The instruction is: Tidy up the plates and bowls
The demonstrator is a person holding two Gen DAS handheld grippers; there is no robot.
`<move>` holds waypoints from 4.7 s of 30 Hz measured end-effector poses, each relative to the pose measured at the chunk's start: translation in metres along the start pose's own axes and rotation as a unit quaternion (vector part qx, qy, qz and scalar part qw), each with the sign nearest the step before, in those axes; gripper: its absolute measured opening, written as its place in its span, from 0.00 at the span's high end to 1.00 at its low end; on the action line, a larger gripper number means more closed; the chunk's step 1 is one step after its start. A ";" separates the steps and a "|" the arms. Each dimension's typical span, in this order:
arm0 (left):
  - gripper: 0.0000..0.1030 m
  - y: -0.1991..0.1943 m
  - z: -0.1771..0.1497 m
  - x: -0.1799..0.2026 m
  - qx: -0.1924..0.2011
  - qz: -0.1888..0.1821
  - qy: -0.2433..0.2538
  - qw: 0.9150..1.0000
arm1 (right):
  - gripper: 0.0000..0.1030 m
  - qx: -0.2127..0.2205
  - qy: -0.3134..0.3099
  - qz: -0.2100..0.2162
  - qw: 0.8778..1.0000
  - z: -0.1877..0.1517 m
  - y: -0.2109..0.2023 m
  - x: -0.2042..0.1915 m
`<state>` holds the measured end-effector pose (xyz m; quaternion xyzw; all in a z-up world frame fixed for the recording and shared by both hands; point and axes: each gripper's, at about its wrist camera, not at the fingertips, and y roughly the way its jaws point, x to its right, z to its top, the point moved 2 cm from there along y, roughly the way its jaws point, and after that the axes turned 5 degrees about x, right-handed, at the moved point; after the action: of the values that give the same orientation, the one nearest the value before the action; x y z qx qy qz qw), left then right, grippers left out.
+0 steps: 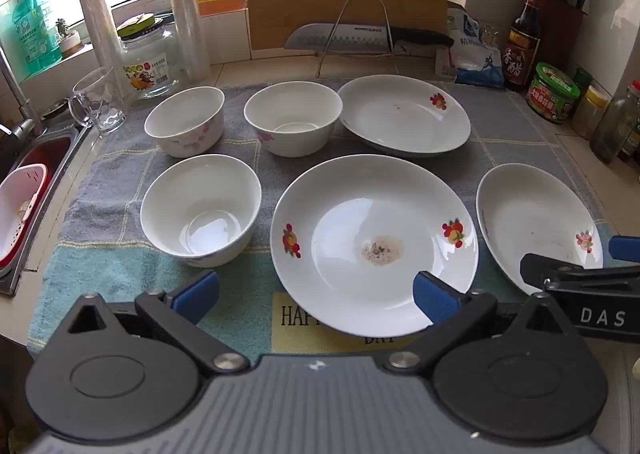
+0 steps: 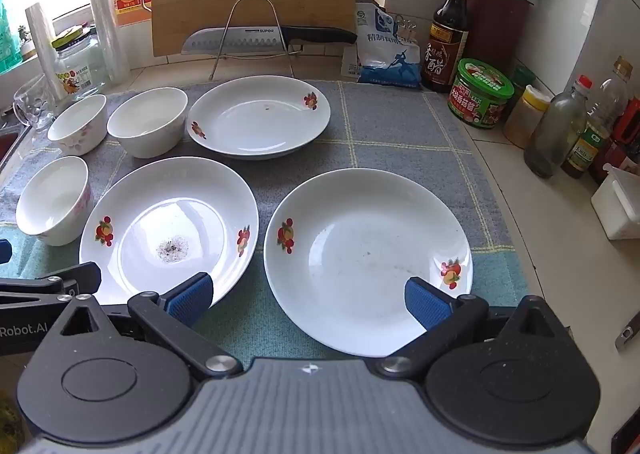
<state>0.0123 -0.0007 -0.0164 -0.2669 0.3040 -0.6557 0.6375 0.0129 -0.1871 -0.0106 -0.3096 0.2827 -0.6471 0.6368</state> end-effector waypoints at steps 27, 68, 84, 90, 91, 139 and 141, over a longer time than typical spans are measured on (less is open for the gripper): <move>0.01 0.002 0.002 -0.004 -0.005 -0.008 -0.010 1.000 | 0.00 0.000 -0.005 -0.010 1.000 0.003 -0.002 -0.005; 0.01 -0.003 0.005 -0.012 -0.001 -0.008 -0.010 1.000 | 0.00 0.005 -0.011 -0.017 1.000 0.004 -0.010 -0.014; 0.01 0.001 0.005 -0.018 0.000 -0.020 -0.005 1.000 | 0.00 0.007 -0.010 -0.027 1.000 0.004 -0.010 -0.019; 0.01 0.003 0.006 -0.021 0.002 -0.026 0.000 1.000 | 0.00 0.009 -0.007 -0.032 0.999 0.005 -0.011 -0.023; 0.01 0.003 0.006 -0.021 0.003 -0.027 0.001 1.000 | 0.00 0.010 -0.007 -0.034 0.999 0.005 -0.011 -0.024; 0.01 0.038 0.024 0.010 0.033 -0.196 0.054 0.978 | 0.00 0.005 0.020 -0.022 1.000 -0.072 0.038 0.051; 0.01 0.039 0.025 0.018 0.032 -0.188 0.060 0.980 | 0.00 0.003 0.023 -0.015 1.000 -0.074 0.047 0.058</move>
<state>0.0558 -0.0204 -0.0291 -0.2587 0.2648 -0.7883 0.4914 -0.0127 -0.2484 -0.0916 -0.2969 0.2906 -0.6644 0.6213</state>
